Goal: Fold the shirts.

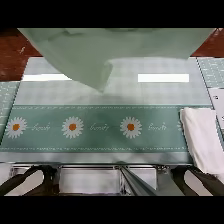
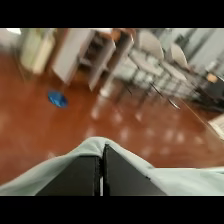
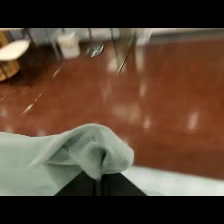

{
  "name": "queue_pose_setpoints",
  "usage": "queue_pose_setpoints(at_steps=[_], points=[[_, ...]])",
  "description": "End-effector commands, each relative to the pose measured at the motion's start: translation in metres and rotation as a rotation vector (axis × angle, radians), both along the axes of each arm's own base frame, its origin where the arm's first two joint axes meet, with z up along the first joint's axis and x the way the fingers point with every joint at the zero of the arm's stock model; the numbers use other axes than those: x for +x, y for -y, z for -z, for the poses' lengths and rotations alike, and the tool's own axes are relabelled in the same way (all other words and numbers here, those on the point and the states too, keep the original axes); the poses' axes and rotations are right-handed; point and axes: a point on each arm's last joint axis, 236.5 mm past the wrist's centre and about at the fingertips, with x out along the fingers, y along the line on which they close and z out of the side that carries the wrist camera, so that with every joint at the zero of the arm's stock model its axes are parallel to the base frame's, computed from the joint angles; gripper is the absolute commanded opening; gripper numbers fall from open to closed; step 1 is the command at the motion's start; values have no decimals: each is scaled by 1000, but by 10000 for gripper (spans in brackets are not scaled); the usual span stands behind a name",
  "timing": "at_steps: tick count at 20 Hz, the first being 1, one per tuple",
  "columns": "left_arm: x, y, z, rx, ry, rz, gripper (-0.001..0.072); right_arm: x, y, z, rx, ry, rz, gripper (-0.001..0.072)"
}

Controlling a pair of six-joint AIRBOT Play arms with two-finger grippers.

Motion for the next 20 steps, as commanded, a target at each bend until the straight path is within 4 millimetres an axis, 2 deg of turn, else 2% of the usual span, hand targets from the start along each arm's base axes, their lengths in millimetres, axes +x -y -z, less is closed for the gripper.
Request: queue_pose_setpoints(at_steps=[1,3,4,6,8,9,10,12,14,16,18,19,20], points=[[-87,-16,-56,192,186,-192,19,-89,-1,-48,-115,148,104,20],[-120,-27,-55,309,188,-313,19,-121,0,-50,-134,155,145,20],[-136,-35,-59,335,197,-383,19,-134,-2,-48,-141,149,152,20],[-169,-38,-71,370,244,-466,19,-153,-9,-37,-151,109,137,20],[-197,-22,-73,388,276,-439,19,-164,-16,-14,-171,17,106,20],[-205,-20,-70,406,273,-433,19,-169,-19,4,-187,-55,81,20],[-205,-27,-64,432,251,-450,19,-172,-24,24,-195,-133,44,20],[-185,-49,-42,428,152,-500,19,-169,-29,59,-189,-264,-13,20],[-141,-64,0,443,11,-493,19,-144,-23,87,-147,-334,-18,20],[-83,-67,76,424,-210,-398,19,-110,-15,126,-90,-415,-12,20],[-36,-64,158,382,-426,-296,19,-77,-10,182,-36,-533,-34,20],[-12,-63,198,375,-499,-247,19,-60,-8,216,11,-603,-38,20],[16,-64,230,386,-513,-215,19,-44,-9,245,75,-657,-43,20]])
